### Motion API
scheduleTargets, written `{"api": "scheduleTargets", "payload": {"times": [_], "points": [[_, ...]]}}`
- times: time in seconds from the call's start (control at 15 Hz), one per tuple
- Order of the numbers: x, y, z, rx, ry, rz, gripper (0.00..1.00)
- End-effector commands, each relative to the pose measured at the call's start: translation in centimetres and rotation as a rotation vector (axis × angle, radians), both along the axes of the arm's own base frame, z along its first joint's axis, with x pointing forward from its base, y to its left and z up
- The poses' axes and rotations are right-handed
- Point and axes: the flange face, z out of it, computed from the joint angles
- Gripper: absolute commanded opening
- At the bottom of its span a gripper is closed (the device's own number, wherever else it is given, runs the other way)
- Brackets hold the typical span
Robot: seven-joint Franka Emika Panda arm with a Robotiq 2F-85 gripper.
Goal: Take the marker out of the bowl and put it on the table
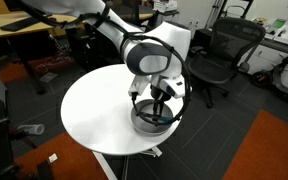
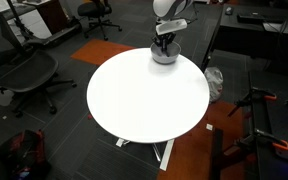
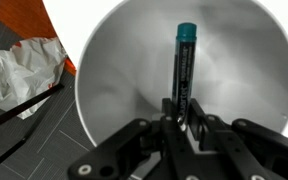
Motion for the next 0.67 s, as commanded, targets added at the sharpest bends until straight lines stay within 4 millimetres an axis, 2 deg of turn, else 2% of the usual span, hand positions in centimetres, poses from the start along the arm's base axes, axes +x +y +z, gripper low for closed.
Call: {"api": "scheduleTargets", "payload": {"times": [0.0, 0.6], "points": [[-0.3, -0.1, 4.1, -0.005, -0.026, -0.004, 0.05], [-1.6, 1.4, 10.9, -0.018, -0.088, 0.003, 0.05]]}}
